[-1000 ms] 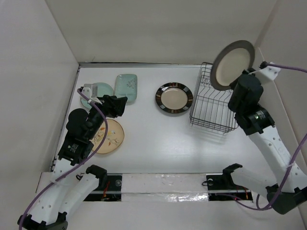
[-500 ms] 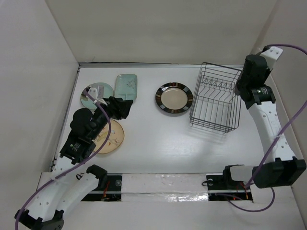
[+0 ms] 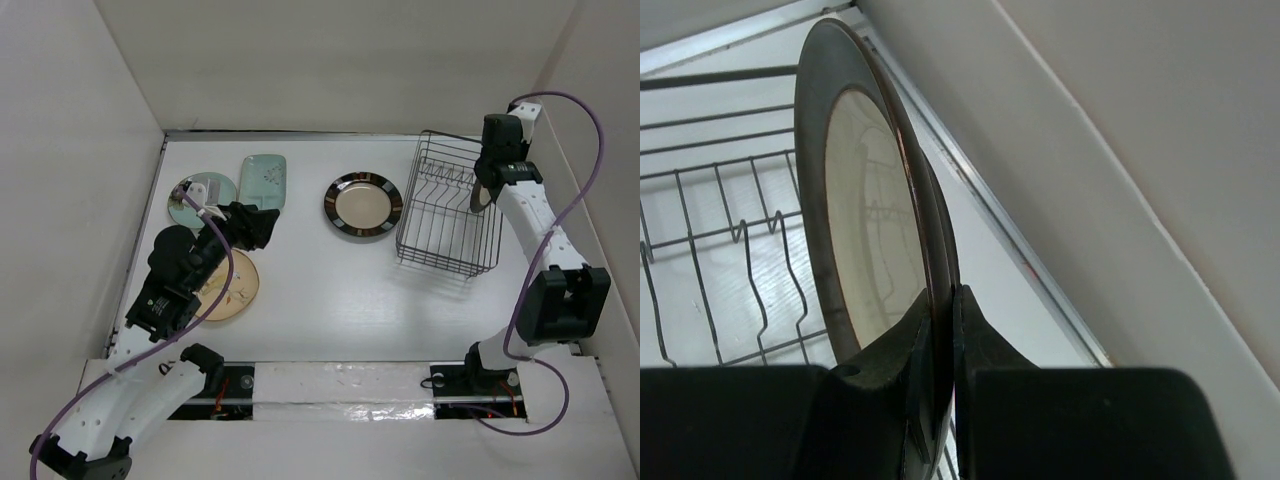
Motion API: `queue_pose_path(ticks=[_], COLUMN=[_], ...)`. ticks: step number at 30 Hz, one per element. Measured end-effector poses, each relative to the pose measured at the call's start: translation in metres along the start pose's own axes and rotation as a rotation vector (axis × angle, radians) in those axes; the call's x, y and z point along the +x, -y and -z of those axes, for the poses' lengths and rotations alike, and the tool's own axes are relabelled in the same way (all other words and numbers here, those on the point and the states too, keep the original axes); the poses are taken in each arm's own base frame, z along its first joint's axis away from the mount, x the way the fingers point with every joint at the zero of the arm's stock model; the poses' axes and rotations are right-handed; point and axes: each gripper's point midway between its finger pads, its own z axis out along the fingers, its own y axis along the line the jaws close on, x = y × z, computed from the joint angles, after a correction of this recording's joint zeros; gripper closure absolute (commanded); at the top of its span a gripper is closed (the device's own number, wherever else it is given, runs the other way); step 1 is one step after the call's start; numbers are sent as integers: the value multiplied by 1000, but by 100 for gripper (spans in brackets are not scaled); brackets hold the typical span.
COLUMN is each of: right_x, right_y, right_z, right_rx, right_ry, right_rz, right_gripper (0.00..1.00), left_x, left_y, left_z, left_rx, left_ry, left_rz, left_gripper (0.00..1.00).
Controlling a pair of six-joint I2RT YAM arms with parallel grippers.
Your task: Load the plates into the dish rack
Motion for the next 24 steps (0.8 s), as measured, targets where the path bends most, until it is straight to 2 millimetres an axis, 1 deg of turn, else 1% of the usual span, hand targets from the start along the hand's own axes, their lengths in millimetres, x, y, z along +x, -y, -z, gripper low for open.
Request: queue_pose_path(ticks=[3, 10, 13, 17, 24], right_x=[3, -1, -6, -19, -29], right_y=[-8, -10, -10, -8, -2], right_z=[-4, -3, -2, 1, 4], right_rx=[-10, -9, -12, 14, 29], right_ry=[-4, 15, 24, 50, 67], right_rz=[9, 34, 51, 61, 75], right_gripper=[100, 100, 100, 100, 100], left_x=[0, 3, 3, 3, 3], left_y=[0, -2, -2, -3, -3], left_z=[0, -3, -3, -3, -3], left_rx=[-2, -7, -8, -13, -14], left_ry=[1, -9, -10, -8, -10], left_rz=[0, 0, 0, 0, 0], left_gripper=[46, 46, 46, 46, 46])
